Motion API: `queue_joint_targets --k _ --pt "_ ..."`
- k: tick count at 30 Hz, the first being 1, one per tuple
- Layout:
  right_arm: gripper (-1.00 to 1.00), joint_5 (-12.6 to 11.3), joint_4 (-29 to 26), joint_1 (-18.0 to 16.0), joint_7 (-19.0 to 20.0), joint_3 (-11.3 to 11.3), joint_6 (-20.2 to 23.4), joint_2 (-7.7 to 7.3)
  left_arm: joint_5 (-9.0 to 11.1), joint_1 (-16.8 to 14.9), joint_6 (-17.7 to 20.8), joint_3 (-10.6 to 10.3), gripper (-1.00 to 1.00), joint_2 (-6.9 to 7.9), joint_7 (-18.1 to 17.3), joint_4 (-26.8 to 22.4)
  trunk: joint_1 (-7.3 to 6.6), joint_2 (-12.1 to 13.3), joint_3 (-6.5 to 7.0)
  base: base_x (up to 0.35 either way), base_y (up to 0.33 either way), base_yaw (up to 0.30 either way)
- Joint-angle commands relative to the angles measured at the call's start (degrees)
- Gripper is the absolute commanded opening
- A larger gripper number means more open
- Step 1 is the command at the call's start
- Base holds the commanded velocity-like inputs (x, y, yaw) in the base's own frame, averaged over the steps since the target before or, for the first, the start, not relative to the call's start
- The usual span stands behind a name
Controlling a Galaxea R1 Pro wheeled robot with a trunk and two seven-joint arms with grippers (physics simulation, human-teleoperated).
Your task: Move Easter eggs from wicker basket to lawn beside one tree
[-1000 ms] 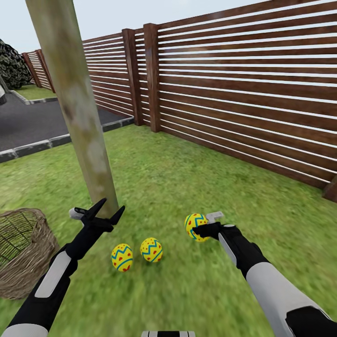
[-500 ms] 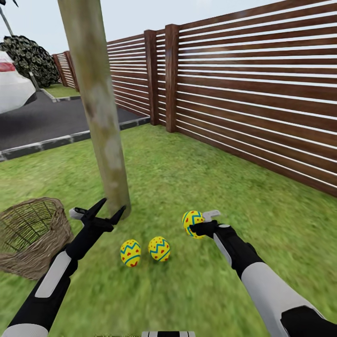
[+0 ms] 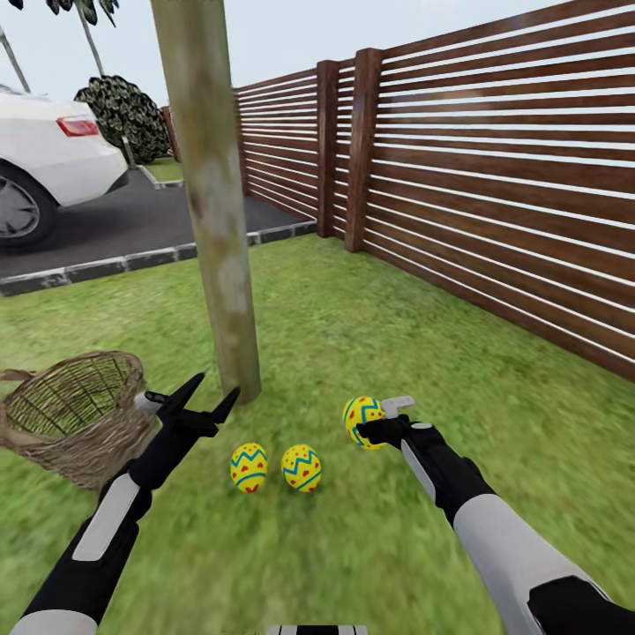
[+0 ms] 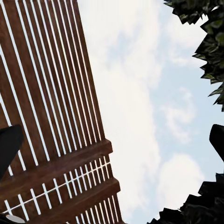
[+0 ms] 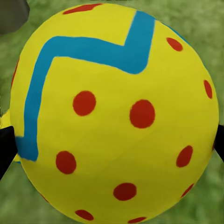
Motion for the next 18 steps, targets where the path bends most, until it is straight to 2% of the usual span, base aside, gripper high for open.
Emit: queue_joint_targets --k 1,7,14,18 --pt "-1.00 -0.40 -0.09 -0.01 -0.11 0.09 0.29 -0.03 0.19 -0.04 0.32 -0.01 1.00 -0.08 0.00 0.01 -0.01 -0.02 -0.02 0.000 -0.269 0.274" --pt "-1.00 -0.46 -0.02 0.03 -0.11 0.14 0.29 -0.01 0.18 -0.04 0.32 0.01 1.00 -0.17 0.00 -0.01 -0.01 -0.02 0.12 0.000 -0.241 0.252" --pt "-1.00 -0.41 0.08 0.01 -0.13 0.14 0.29 0.30 0.18 -0.04 0.32 0.08 1.00 -0.17 0.00 0.01 -0.01 -0.02 0.28 0.000 -0.160 0.207" --pt "-1.00 1.27 0.08 0.02 -0.14 0.14 0.29 0.78 0.18 -0.04 0.32 0.08 1.00 -0.17 0.00 0.02 -0.01 -0.02 0.39 0.000 -0.100 0.193"
